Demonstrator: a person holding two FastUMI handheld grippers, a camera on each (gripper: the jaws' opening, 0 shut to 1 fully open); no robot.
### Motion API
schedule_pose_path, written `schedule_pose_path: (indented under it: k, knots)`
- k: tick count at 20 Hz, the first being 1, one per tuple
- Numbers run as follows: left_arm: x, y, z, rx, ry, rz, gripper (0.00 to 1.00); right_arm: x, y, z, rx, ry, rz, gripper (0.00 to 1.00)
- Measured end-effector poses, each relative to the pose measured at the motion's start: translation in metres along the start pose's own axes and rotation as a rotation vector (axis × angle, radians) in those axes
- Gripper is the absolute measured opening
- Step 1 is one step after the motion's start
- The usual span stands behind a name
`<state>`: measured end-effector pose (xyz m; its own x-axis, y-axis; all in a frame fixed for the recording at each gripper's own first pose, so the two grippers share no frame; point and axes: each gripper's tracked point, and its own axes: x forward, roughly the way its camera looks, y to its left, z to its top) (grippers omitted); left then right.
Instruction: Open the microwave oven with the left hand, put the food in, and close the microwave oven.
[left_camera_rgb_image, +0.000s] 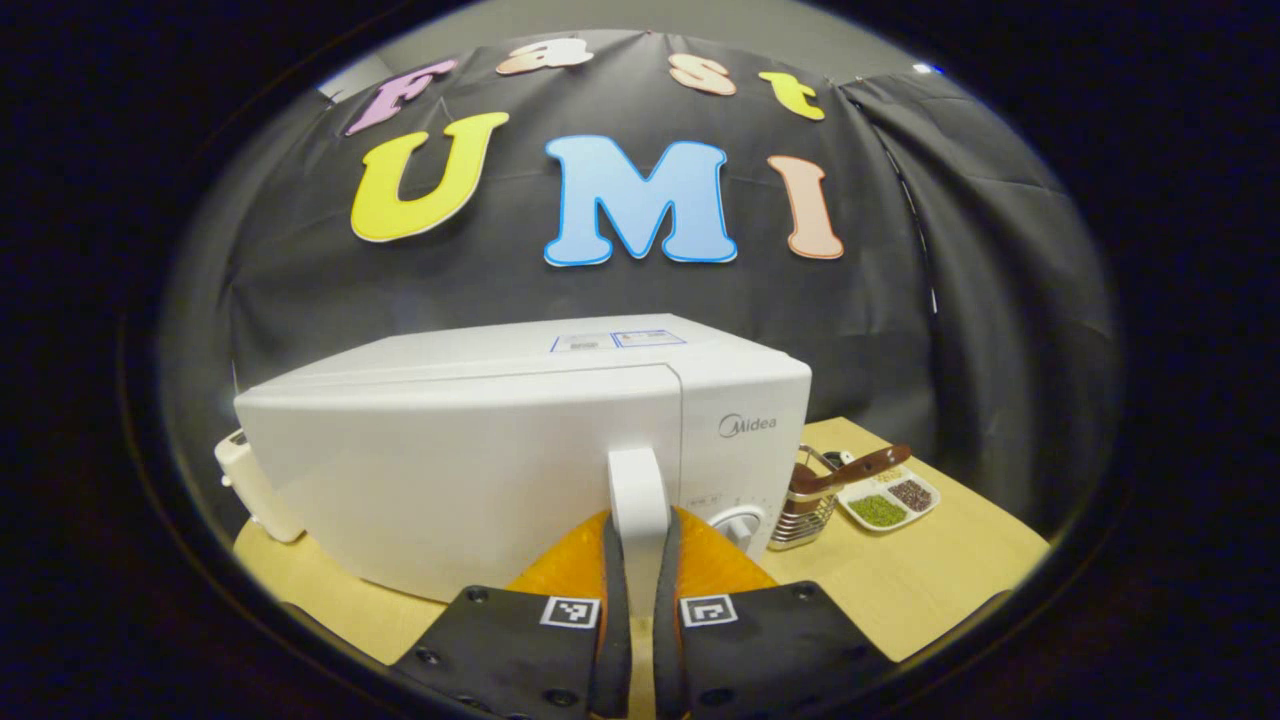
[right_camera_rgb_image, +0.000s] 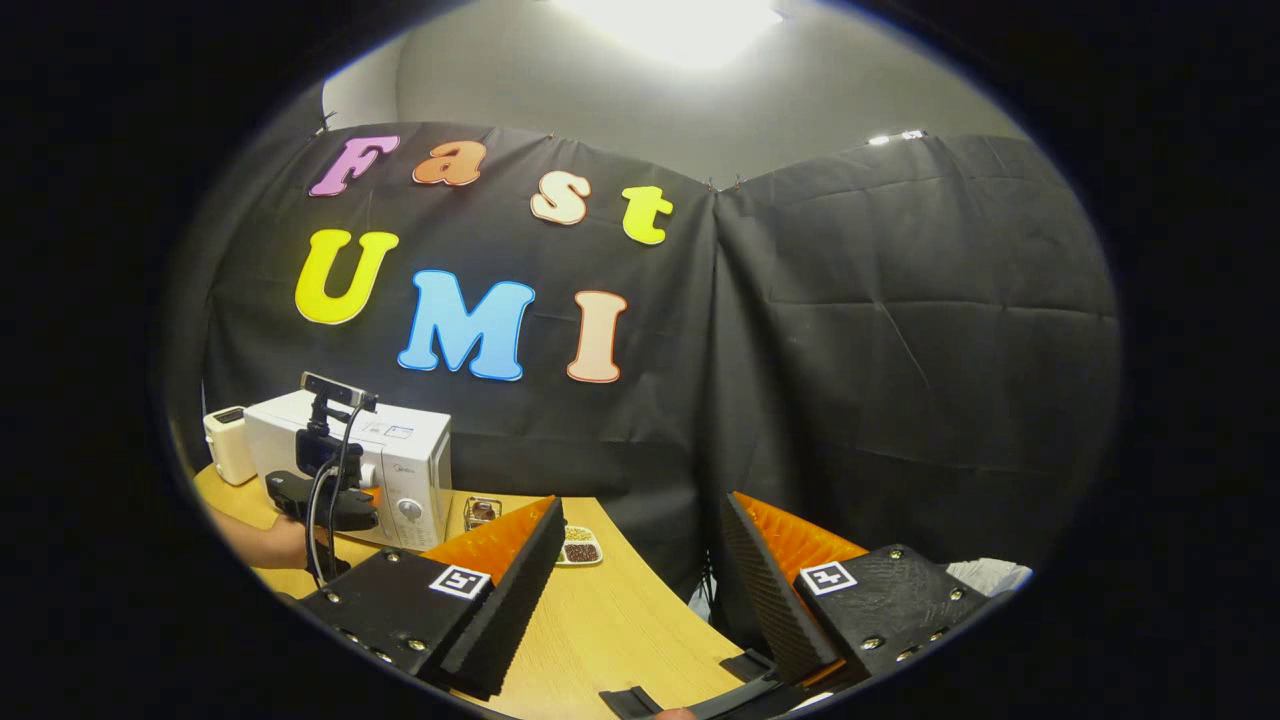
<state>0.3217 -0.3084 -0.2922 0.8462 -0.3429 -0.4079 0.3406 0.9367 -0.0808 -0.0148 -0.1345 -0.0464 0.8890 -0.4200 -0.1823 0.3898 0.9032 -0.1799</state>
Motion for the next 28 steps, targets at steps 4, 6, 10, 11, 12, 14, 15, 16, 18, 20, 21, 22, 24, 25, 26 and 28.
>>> schedule_pose_path:
  k: [4, 6, 10, 11, 12, 14, 15, 16, 18, 20, 21, 22, 24, 25, 26, 28]
  knots:
    - [-0.038, 0.003, -0.006, 0.027, -0.064, 0.002, 0.15, 0.003, 0.007, -0.003, 0.017, -0.002, 0.043, 0.97]
    - [-0.052, 0.004, -0.014, 0.019, -0.050, -0.009, 0.16, 0.004, 0.012, -0.003, 0.031, -0.005, 0.073, 0.96]
    - [-0.089, 0.013, -0.024, 0.039, -0.044, 0.004, 0.16, 0.002, 0.027, -0.002, 0.039, -0.033, 0.158, 0.96]
    - [-0.100, 0.017, -0.027, 0.038, -0.041, 0.015, 0.15, 0.001, 0.029, -0.002, 0.037, -0.038, 0.179, 0.97]
    - [-0.111, 0.021, -0.030, 0.035, -0.039, 0.027, 0.15, 0.000, 0.030, -0.003, 0.040, -0.042, 0.200, 0.97]
    - [-0.132, 0.031, -0.037, 0.019, -0.029, 0.056, 0.14, -0.002, 0.032, -0.005, 0.059, -0.044, 0.246, 0.96]
    - [-0.143, 0.035, -0.041, 0.012, -0.026, 0.069, 0.16, -0.004, 0.033, -0.005, 0.071, -0.046, 0.267, 0.96]
    - [-0.153, 0.041, -0.044, 0.008, -0.022, 0.084, 0.15, -0.006, 0.034, -0.006, 0.083, -0.049, 0.289, 0.96]
    - [-0.174, 0.053, -0.050, 0.017, -0.020, 0.121, 0.16, -0.010, 0.038, -0.006, 0.106, -0.053, 0.337, 0.96]
    - [-0.195, 0.068, -0.057, 0.026, -0.017, 0.172, 0.14, -0.015, 0.048, -0.005, 0.114, -0.062, 0.392, 0.96]
    - [-0.206, 0.077, -0.061, 0.018, -0.016, 0.198, 0.16, -0.017, 0.052, -0.003, 0.110, -0.070, 0.414, 0.96]
    - [-0.215, 0.086, -0.063, 0.007, -0.014, 0.222, 0.16, -0.019, 0.056, -0.001, 0.105, -0.078, 0.433, 0.96]
    - [-0.234, 0.102, -0.071, -0.003, -0.007, 0.252, 0.16, -0.026, 0.065, 0.005, 0.111, -0.094, 0.463, 0.96]
    - [-0.241, 0.110, -0.073, -0.003, -0.005, 0.260, 0.15, -0.029, 0.071, 0.009, 0.119, -0.104, 0.478, 0.97]
    - [-0.248, 0.117, -0.074, -0.004, -0.005, 0.266, 0.15, -0.032, 0.080, 0.010, 0.120, -0.109, 0.494, 0.97]
    - [-0.263, 0.134, -0.080, -0.006, -0.007, 0.275, 0.14, -0.037, 0.094, 0.010, 0.111, -0.112, 0.513, 0.97]
